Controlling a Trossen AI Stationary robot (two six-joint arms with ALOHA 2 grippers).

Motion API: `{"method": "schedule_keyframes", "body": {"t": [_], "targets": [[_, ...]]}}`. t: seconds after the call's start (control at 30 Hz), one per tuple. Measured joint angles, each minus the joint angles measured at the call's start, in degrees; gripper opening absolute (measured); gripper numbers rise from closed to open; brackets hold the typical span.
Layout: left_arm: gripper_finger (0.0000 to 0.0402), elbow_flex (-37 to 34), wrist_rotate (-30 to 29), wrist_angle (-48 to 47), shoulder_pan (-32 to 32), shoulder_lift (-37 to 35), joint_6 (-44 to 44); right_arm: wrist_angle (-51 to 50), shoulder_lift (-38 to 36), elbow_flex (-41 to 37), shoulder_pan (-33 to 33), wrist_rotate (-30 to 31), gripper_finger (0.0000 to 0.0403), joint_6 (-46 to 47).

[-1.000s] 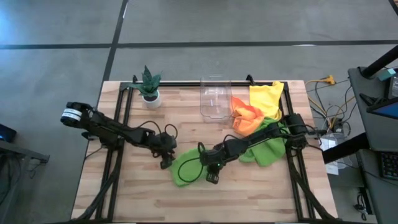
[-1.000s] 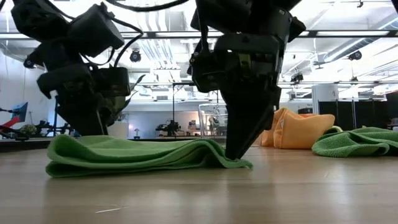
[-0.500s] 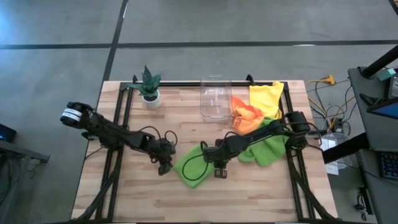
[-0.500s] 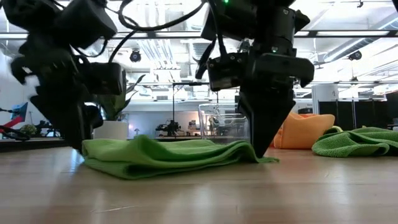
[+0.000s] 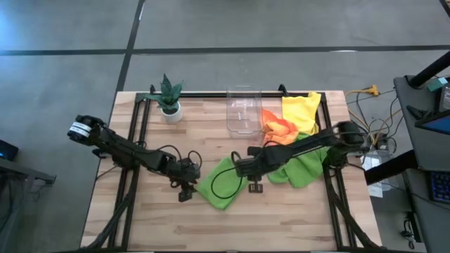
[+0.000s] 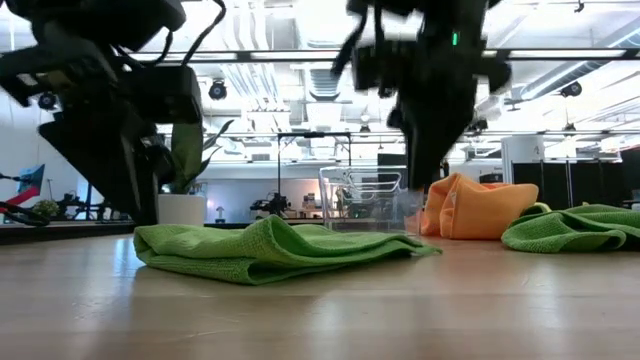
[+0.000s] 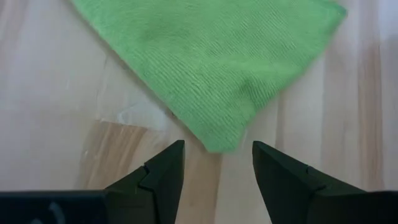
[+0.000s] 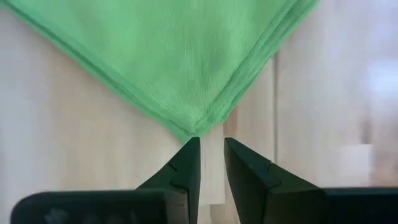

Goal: Fold microfiber towels
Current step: Fold the top green towel

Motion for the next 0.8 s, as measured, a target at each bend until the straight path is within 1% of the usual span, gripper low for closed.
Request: {"method": "schedule_keyframes", "body": {"t": [0.07,0.17,0.33,0.47,0.63,0.8], "targets": [[0.0172,0.00,-0.02,-0.32,0.00,-1.01,6.48,1.84,-3.18,-0.15,0.85,0.00,0.0068,3.03],[0.0172,0.00,-0.24,-0.28,-0.13,-2.57,19.84,5.37,-6.98,-1.13,2.80,0.95,0.0068,8.14],[0.0172,0.04,-1.36,-0.24,-0.28,-3.48,39.64,9.88,-11.01,-3.65,7.02,8.31,0.0068,19.48],[0.0173,0.04,-1.84,-0.35,-0.43,-3.34,55.76,10.51,-11.57,-4.32,10.50,11.44,0.0068,27.94],[0.0173,0.04,-8.87,-0.48,-1.47,-2.62,76.98,10.64,-11.13,-4.39,14.18,11.63,0.0068,34.65],[0.0173,0.02,-9.68,-0.21,-2.34,-1.94,93.92,10.59,-9.83,-4.39,16.25,11.82,0.0068,39.27]]}}
